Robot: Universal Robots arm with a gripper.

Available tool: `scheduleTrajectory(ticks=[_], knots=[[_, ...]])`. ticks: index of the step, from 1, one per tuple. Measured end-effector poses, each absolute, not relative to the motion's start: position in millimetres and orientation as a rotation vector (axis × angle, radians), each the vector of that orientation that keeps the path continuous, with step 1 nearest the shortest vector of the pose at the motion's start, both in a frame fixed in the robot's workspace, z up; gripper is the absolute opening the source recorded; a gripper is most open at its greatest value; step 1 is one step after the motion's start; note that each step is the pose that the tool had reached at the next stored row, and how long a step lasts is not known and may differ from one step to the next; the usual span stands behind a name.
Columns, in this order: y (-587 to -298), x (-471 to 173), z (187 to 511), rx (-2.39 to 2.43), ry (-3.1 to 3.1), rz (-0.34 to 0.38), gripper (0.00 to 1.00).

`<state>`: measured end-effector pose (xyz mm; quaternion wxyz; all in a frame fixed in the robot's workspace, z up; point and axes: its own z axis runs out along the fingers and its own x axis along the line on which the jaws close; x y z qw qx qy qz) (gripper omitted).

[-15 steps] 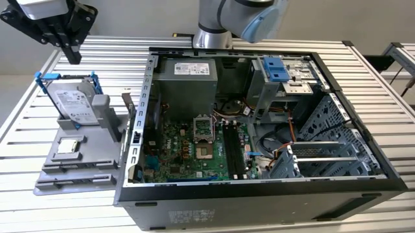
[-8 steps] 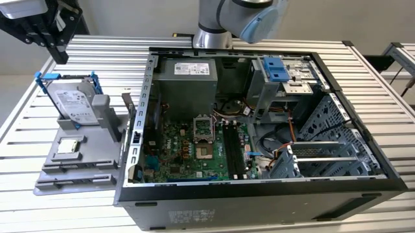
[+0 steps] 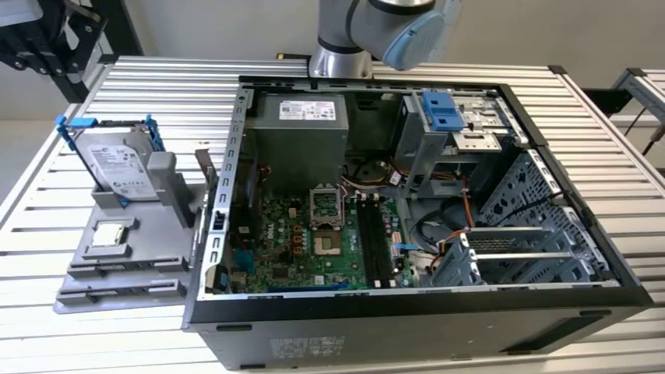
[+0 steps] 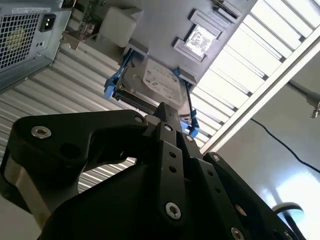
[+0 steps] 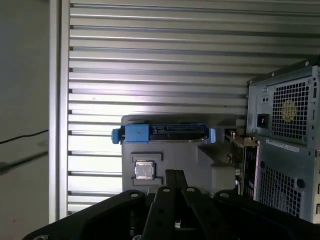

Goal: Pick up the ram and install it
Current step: 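Reach for the ram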

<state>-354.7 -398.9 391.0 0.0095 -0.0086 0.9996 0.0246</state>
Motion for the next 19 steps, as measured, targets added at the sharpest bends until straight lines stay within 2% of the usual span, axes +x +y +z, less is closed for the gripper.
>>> scheduleTrajectory(ticks=[7,19], knots=[[-402,-355,391,-0.027,3.122,0.077,0.0],[-444,-355,391,-0.027,3.123,0.077,0.0]])
